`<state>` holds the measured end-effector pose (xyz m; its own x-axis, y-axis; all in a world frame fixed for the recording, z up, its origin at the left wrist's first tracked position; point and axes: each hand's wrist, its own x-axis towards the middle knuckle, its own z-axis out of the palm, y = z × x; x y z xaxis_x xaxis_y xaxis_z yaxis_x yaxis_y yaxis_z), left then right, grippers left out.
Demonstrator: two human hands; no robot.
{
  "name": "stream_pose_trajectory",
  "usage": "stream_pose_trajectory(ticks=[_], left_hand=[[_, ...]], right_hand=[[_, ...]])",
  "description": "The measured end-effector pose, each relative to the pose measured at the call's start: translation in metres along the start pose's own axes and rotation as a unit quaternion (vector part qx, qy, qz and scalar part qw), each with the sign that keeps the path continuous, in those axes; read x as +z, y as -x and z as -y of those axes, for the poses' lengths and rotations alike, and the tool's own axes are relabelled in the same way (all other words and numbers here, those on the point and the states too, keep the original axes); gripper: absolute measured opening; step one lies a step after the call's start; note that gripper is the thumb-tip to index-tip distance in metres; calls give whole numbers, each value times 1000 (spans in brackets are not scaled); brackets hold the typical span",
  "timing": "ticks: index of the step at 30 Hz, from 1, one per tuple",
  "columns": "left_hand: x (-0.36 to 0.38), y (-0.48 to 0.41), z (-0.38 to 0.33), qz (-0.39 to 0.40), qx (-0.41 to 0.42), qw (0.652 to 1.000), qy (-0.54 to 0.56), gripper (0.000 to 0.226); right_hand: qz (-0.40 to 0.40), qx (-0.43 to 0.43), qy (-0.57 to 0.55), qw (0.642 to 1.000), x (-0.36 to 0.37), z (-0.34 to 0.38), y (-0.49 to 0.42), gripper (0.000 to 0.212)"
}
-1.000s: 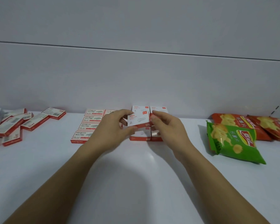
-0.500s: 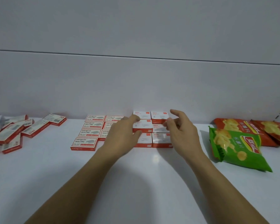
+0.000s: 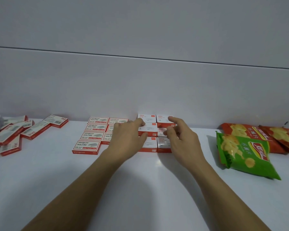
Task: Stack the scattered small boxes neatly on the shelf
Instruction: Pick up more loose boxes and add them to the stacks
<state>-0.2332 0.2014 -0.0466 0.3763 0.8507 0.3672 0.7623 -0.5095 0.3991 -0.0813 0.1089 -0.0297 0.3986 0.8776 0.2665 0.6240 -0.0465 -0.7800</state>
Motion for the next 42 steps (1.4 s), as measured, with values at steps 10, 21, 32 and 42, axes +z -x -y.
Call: stream_pose_trajectory(ticks=[10,21,32,42], left_hand=[[2,-1,-2,-8,0,1000,-2,35],[-34,10,8,14,-1,999,-40,64],[-89,80,100,19,-145,982,-122,74],[-71,92,107,-40,-131,979,-152,52]], right_hand=[[20,-2,6,1000,7,7,9,30],[26,-60,102,993,14,17,13,56],[101,-188,169,962,55,64,6,50],[105,-251,251,929,107,75,16,53]])
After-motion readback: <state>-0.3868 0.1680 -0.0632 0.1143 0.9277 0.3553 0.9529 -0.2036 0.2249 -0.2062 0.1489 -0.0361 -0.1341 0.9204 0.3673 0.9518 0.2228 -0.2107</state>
